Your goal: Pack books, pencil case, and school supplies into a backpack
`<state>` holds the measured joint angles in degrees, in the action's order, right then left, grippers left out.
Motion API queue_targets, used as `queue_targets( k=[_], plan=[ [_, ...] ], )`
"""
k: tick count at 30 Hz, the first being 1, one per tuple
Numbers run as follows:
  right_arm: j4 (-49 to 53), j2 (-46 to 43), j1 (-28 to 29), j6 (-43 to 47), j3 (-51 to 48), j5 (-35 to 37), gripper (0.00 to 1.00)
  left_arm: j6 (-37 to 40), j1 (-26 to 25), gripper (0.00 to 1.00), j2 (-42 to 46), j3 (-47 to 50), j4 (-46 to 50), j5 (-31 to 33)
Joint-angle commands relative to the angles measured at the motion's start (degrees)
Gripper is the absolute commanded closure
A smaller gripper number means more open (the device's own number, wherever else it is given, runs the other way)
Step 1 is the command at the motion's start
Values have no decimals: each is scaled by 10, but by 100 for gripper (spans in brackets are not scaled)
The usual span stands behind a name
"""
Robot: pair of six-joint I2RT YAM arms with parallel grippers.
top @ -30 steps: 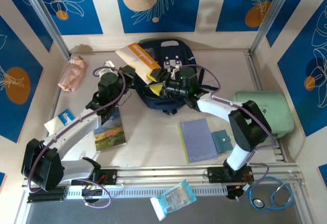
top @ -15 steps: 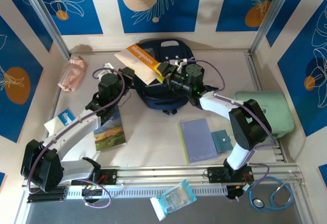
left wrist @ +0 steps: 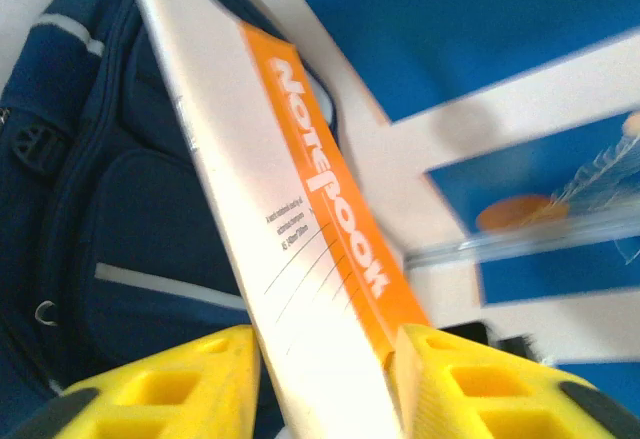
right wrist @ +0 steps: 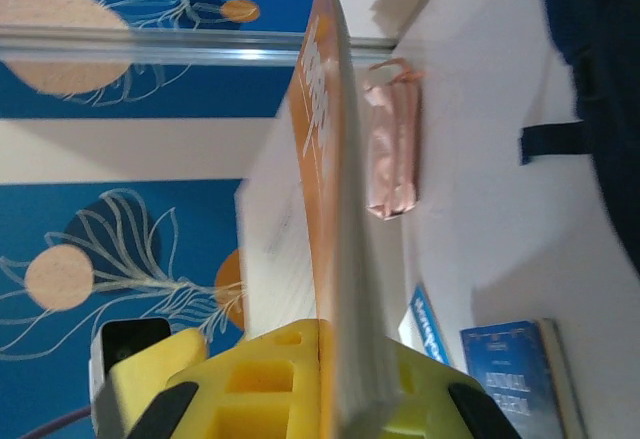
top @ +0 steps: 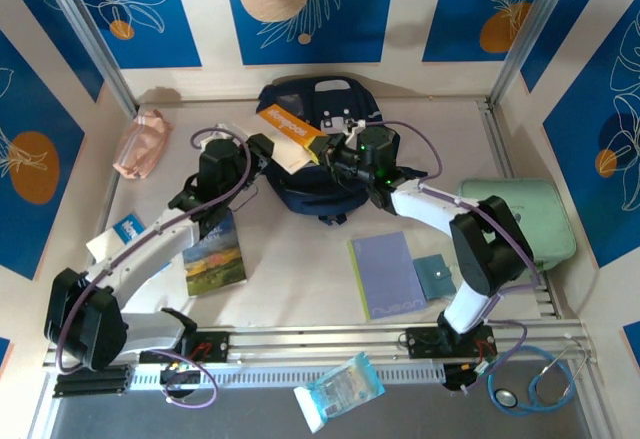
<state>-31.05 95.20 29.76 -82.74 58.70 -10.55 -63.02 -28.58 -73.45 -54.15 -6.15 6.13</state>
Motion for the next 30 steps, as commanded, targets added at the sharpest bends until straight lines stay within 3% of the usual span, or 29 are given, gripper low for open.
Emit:
queue_targets(
  k=[1, 8, 12, 17, 23, 26, 30],
  plan=[
    [99, -66, -25, 82, -25, 38, 100, 159, 6, 46, -33, -52, 102, -42],
    [256, -177, -79, 195, -102, 88, 100, 328, 18, 27, -156, -129, 193, -151],
    [309, -232, -111, 216, -139, 103, 100, 376, 18, 24, -252, -207, 215, -211],
    [377, -283, -139, 241, -149, 113, 100, 418, 17, 24, -376, -329, 267, -224],
    [427, -272, -172, 273, -134, 81, 100, 468, 19, 25, -506, -450, 355, -238],
    [443, -261, -186, 279, -132, 74, 100, 458, 17, 27, -523, -436, 379, -228],
    [448, -250, -203, 286, -134, 59, 100, 440, 8, 29, -486, -330, 343, -253]
  ],
)
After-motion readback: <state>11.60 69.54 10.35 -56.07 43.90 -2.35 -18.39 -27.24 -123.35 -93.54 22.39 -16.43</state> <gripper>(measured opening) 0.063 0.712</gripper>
